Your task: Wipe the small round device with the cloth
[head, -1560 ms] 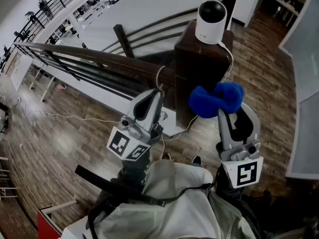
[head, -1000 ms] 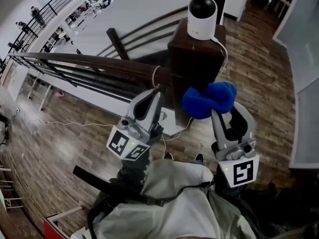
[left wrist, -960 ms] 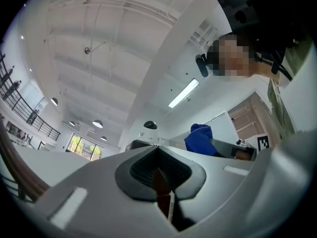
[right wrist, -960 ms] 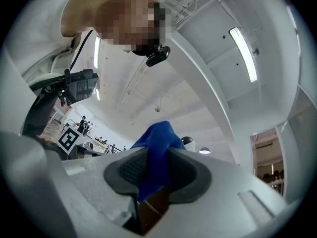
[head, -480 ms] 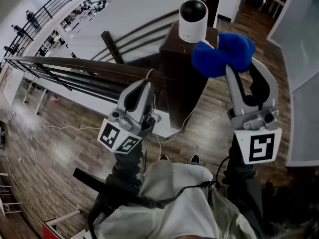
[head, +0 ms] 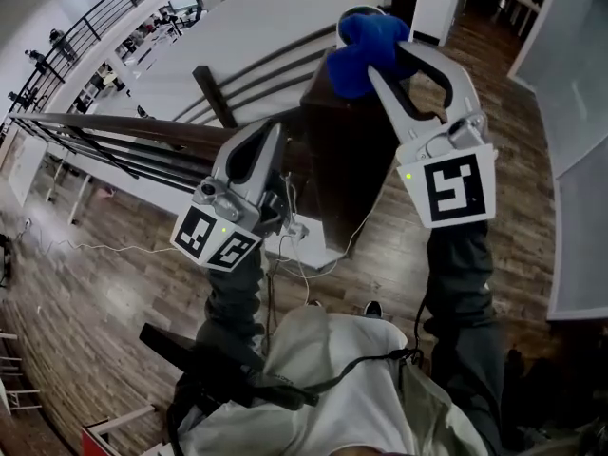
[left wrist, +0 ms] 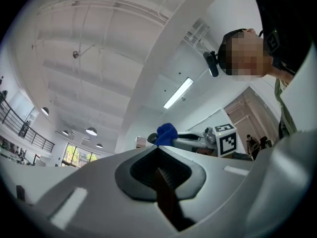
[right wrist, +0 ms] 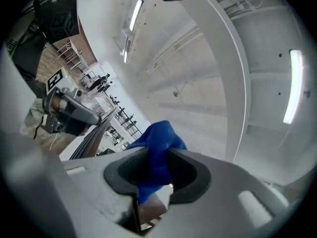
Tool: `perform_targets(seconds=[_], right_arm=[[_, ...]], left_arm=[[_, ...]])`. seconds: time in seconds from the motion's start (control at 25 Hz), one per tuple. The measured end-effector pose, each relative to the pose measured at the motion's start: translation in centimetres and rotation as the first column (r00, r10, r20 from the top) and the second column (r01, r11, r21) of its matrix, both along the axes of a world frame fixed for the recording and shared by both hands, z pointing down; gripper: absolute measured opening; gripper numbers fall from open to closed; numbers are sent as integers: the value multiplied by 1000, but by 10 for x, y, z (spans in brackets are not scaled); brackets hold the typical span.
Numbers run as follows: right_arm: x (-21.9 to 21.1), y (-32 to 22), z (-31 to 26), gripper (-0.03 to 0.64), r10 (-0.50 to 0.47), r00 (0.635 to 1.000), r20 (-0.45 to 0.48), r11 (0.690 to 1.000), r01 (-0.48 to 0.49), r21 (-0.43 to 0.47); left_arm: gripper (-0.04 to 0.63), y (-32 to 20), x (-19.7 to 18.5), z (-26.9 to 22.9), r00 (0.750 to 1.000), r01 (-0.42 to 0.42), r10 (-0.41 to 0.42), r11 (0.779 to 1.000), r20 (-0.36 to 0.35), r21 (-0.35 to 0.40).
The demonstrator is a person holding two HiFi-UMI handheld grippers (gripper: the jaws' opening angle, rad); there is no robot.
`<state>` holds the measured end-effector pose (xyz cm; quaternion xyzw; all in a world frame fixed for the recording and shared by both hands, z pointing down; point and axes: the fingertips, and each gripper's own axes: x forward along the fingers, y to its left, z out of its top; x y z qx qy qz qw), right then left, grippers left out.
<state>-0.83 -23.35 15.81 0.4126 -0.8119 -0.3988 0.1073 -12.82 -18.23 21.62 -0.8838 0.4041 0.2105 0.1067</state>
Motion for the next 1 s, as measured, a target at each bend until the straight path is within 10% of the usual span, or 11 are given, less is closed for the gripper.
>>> perform_targets(seconds=[0.32,0.48,1.0], right_arm=[[-13,18,33,117,24,987,-157,999,-20,25],[3,12,-23,117,66,998,-25,989,-62,137],[30,-4,21,115,4,997,75,994,5,-112]], left_arm=[[-12,-16,2,-25,999,-4,2,999,38,41],[-12,-18,8,-28,999,-24,23,999,34,48],[-12,-23,15,-28,998,-47,45,998,39,36]])
